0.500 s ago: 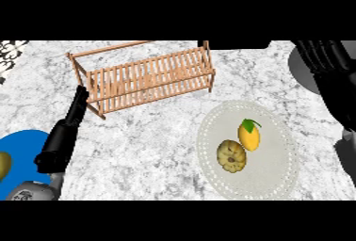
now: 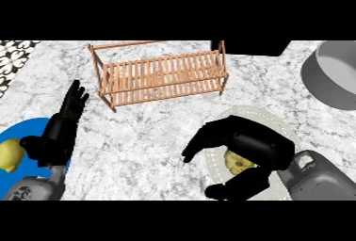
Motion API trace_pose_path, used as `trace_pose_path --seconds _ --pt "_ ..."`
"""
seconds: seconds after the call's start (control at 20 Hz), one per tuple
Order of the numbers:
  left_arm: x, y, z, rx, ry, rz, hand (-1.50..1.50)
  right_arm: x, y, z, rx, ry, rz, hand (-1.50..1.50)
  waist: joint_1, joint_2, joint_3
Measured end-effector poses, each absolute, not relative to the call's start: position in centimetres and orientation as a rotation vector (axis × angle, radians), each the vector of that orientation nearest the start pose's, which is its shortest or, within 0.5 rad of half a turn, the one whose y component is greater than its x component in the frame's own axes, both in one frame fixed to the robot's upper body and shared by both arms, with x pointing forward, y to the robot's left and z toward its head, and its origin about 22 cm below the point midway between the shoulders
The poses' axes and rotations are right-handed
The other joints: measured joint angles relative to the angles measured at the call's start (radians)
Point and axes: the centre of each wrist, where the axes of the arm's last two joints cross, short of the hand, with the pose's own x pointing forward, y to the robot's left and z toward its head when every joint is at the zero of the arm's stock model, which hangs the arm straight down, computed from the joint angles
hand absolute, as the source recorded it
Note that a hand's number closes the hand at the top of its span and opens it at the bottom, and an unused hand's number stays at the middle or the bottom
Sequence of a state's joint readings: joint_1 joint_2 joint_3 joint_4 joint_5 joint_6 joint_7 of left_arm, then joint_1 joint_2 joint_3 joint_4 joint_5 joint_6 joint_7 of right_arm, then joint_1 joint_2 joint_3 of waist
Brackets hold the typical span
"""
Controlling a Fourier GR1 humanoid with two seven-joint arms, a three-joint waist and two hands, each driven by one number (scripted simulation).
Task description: Pick the squash from the placemat and place it in the tiered shelf
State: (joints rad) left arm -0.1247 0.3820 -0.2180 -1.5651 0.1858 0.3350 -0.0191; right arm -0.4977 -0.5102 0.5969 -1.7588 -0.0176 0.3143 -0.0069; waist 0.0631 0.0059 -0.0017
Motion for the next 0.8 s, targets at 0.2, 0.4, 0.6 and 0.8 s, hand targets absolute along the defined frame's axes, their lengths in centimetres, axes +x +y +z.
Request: trace_pose_path --seconds 0.2,0.4,0.6,0.8 --pt "26.6 25.8 4.6 0.223 -1.641 -0.029 0.00 27.0 -12.7 11.9 0.504 -1.632 1.555 -1.50 -0.018 -0.001 0.001" --pt "26.6 26.8 5.1 0.239 -1.618 0.007 0.00 26.4 -11.8 13.8 0.572 -1.533 1.814 -1.50 -0.038 -0.007 0.001" --pt "26.5 27.1 5.3 0.246 -1.604 0.023 0.00 24.7 -10.9 16.6 0.453 -1.430 2.143 -1.50 -0.050 -0.013 0.000" --pt "26.2 27.3 5.1 0.247 -1.593 0.036 0.00 21.6 -9.9 18.6 0.254 -1.361 2.437 -1.50 -0.058 -0.018 0.000"
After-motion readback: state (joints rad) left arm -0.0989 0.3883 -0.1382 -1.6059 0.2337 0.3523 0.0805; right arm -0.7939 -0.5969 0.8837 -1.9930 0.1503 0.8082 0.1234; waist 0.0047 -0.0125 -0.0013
